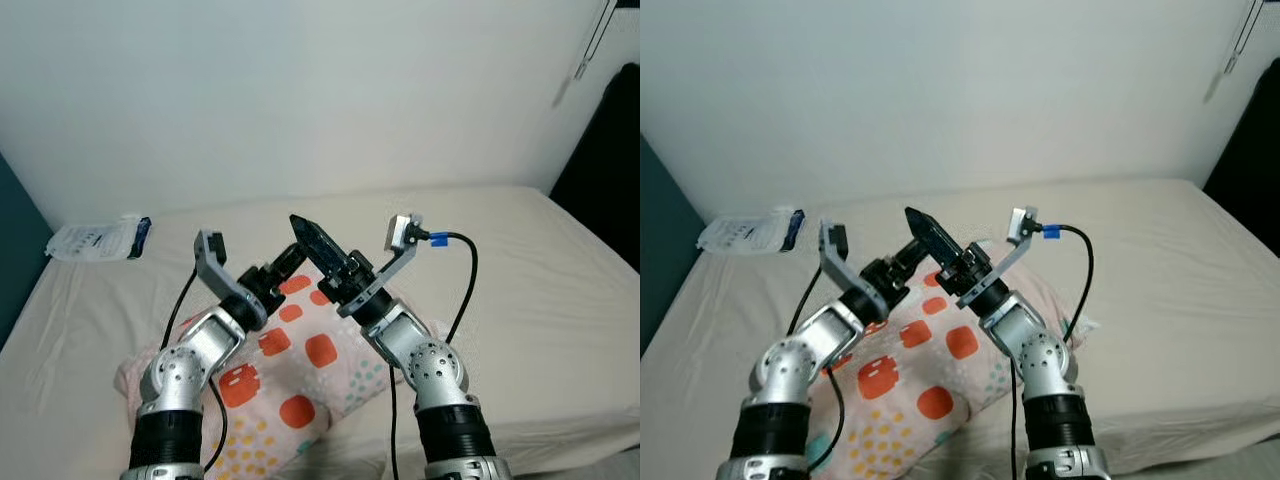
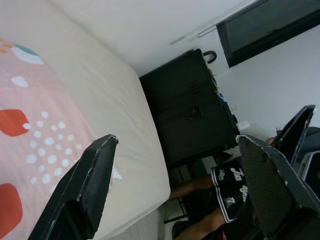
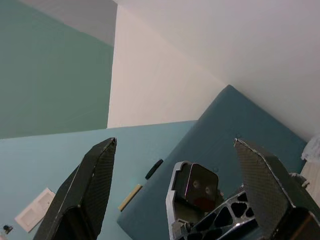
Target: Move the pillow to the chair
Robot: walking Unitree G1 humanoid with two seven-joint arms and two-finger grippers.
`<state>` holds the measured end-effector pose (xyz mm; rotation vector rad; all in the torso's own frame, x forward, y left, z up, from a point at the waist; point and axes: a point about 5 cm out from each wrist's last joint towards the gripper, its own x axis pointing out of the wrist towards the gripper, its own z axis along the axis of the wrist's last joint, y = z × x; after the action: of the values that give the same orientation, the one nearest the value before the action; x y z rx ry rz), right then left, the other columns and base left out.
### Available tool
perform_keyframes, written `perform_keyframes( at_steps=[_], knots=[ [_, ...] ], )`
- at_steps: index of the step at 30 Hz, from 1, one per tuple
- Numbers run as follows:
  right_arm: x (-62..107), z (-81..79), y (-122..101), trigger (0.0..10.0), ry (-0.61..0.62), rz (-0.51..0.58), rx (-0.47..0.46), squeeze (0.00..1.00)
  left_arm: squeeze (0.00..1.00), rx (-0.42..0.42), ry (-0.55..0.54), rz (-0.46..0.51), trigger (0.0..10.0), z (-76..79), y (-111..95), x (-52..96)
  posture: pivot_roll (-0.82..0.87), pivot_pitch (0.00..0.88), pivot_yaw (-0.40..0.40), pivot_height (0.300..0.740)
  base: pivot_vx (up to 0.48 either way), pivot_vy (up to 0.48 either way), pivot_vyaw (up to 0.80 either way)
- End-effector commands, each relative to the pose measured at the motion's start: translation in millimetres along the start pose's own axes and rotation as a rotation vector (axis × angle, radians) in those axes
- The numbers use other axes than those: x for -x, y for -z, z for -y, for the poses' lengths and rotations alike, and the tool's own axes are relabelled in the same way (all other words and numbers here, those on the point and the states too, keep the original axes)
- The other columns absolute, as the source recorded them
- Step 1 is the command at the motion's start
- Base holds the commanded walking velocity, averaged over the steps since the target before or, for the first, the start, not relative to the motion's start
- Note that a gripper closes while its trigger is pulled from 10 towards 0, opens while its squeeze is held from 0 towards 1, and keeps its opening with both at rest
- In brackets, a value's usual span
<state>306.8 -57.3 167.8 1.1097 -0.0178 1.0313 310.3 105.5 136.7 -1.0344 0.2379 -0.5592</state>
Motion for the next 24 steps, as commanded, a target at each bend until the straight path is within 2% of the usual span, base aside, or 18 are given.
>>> perform_keyframes(
  at_steps=[1, 5, 6, 7, 8, 9, 10, 11, 12, 16, 18, 19, 20, 21, 22, 24],
  knots=[
    [-11.2, -9.9, 13, 10.0, -0.051, -0.041, -0.034, 0.0, 0.0, 0.009, 0.063, -0.008, 10.0, 9.5, 2, -0.9, 0.07, 0.0, 0.021, 0.74, 0.0, 0.0, 0.0],
    [-12.3, -18.9, 13, 10.0, -0.112, -0.052, -0.031, 0.0, 0.0, 0.01, 0.068, -0.014, 10.0, 10.5, 3, -0.8, 0.07, 0.0, 0.018, 0.74, 0.0, 0.0, 0.0],
    [-14.3, -28.8, 10, 10.0, -0.18, -0.04, -0.042, 0.0, 0.0, 0.01, 0.069, -0.015, 10.0, 10.9, 3, -0.9, 0.07, 0.0, 0.017, 0.74, 0.0, 0.0, 0.0],
    [-14.3, -28.8, 10, 10.0, -0.18, -0.04, -0.042, 0.0, 0.0, 0.01, 0.069, -0.015, 10.0, 10.9, 3, -0.9, 0.07, 0.0, 0.017, 0.74, 0.0, 0.0, 0.0],
    [-16.6, -41.0, 6, 10.0, -0.267, -0.018, -0.058, 0.0, 0.0, 0.009, 0.069, -0.016, 10.0, 11.4, 3, -0.6, 0.08, 0.0, 0.016, 0.74, 0.0, 0.0, 0.0],
    [-16.6, -41.0, 6, 10.0, -0.267, -0.018, -0.058, 0.0, 0.0, 0.009, 0.069, -0.016, 10.0, 11.4, 3, -0.6, 0.08, 0.0, 0.016, 0.74, 0.0, 0.0, 0.0],
    [-17.9, -51.5, 2, 10.0, -0.343, 0.0, -0.077, 0.0, 0.0, 0.008, 0.067, -0.015, 10.0, 11.5, 2, -0.4, 0.08, 0.0, 0.015, 0.74, 0.0, 0.0, 0.0],
    [-17.9, -51.5, 2, 10.0, -0.343, 0.0, -0.077, 0.0, 0.0, 0.008, 0.067, -0.015, 10.0, 11.5, 2, -0.4, 0.08, 0.0, 0.015, 0.74, 0.0, 0.0, 0.0],
    [-18.0, -59.4, -1, 10.0, -0.407, 0.011, -0.093, 0.0, 0.0, 0.007, 0.065, -0.016, 10.0, 11.6, 2, -0.3, 0.08, 0.0, 0.016, 0.74, 0.0, 0.0, 0.0],
    [-17.2, -64.0, 0, 10.0, -0.447, 0.003, -0.099, 0.0, 0.0, 0.006, 0.06, -0.02, 10.0, 11.3, 3, -0.9, 0.08, 0.0, 0.021, 0.74, 0.0, 0.0, 0.0],
    [-16.2, -53.2, 5, 10.0, -0.37, -0.008, -0.099, 0.0, 0.0, 0.011, 0.066, -0.023, 10.0, 13.3, 2, -2.6, 0.08, 0.0, 0.023, 0.74, 0.0, 0.0, 0.0],
    [-15.4, -40.8, 8, 10.0, -0.278, -0.014, -0.091, 0.0, 0.0, 0.014, 0.076, -0.023, 10.0, 15.4, 1, -3.4, 0.07, 0.0, 0.025, 0.74, 0.0, 0.0, 0.0],
    [-15.4, -40.8, 8, 10.0, -0.278, -0.014, -0.091, 0.0, 0.0, 0.014, 0.076, -0.023, 10.0, 15.4, 1, -3.4, 0.07, 0.0, 0.025, 0.74, 0.0, 0.0, 0.0],
    [-13.5, -27.9, 12, 10.0, -0.187, -0.029, -0.09, 0.0, 0.0, 0.019, 0.09, -0.023, 10.0, 17.8, 0, -4.1, 0.08, 0.0, 0.025, 0.74, 0.0, 0.0, 0.0],
    [-13.5, -27.9, 12, 10.0, -0.187, -0.029, -0.09, 0.0, 0.0, 0.019, 0.09, -0.023, 10.0, 17.8, 0, -4.1, 0.08, 0.0, 0.025, 0.74, 0.0, 0.0, 0.0],
    [-8.6, -6.6, 19, 10.0, -0.021, -0.064, -0.062, 0.0, 0.0, 0.028, 0.11, -0.02, 10.0, 21.2, -1, -4.9, 0.08, 0.0, 0.025, 0.74, 0.0, 0.0, 0.0]
  ],
)
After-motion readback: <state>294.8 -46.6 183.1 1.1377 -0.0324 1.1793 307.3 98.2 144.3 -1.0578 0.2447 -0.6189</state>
